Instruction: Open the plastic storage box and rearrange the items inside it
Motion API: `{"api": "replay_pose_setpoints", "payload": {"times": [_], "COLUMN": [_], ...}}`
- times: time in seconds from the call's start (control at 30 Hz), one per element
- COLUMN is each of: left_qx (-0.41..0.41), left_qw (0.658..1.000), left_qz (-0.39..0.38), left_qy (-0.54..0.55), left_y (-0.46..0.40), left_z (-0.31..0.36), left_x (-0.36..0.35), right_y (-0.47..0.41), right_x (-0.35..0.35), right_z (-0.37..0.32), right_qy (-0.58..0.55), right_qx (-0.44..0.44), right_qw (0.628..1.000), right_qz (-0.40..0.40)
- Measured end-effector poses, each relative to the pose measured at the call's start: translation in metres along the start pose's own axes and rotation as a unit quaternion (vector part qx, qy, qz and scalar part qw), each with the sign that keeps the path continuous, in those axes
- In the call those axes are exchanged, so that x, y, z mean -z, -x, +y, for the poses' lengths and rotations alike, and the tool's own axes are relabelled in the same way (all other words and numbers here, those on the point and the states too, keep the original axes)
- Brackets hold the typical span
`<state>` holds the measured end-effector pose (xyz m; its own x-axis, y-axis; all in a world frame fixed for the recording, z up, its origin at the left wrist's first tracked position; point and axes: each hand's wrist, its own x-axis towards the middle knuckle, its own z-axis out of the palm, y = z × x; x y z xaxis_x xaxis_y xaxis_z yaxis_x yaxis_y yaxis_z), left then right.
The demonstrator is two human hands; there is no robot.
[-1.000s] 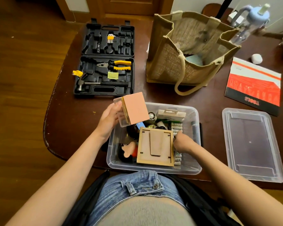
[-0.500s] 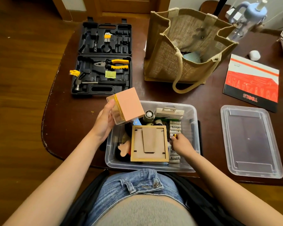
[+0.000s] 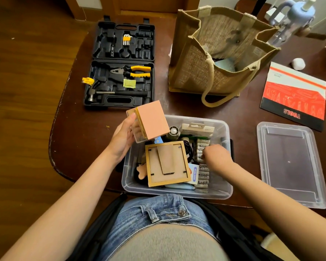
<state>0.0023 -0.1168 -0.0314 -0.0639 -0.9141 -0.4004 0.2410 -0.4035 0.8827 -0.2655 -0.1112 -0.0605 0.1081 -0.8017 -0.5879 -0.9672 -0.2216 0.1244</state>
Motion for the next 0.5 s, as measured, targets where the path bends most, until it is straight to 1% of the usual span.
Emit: {"api": "replay_pose_setpoints", "payload": {"times": [0.1,0.2,0.5], "left_qx": [0.000,-0.002,-0.006], "left_qw": [1.000,1.000,1.000], "left_qz": [-0.007,-0.003,-0.012], "left_qy": [-0.005,-0.005,-0.002], "left_y": [0.001,0.001,0.001], "left_z": [0.001,0.001,0.000], "left_x": [-0.001,-0.001,0.001], "right_y": [-0.005,-0.006,-0.016], "right_x": [-0.004,-0.014,-0.017], "right_z": [-0.002,-0.002,-0.003], "right_qy": [0.053,0.070,0.077], "right_qx": [0.030,0.067,0.070], "right_qw": [0.998,0.995,0.995], "right_qz": [-0.020,-0.026,-0.001]}}
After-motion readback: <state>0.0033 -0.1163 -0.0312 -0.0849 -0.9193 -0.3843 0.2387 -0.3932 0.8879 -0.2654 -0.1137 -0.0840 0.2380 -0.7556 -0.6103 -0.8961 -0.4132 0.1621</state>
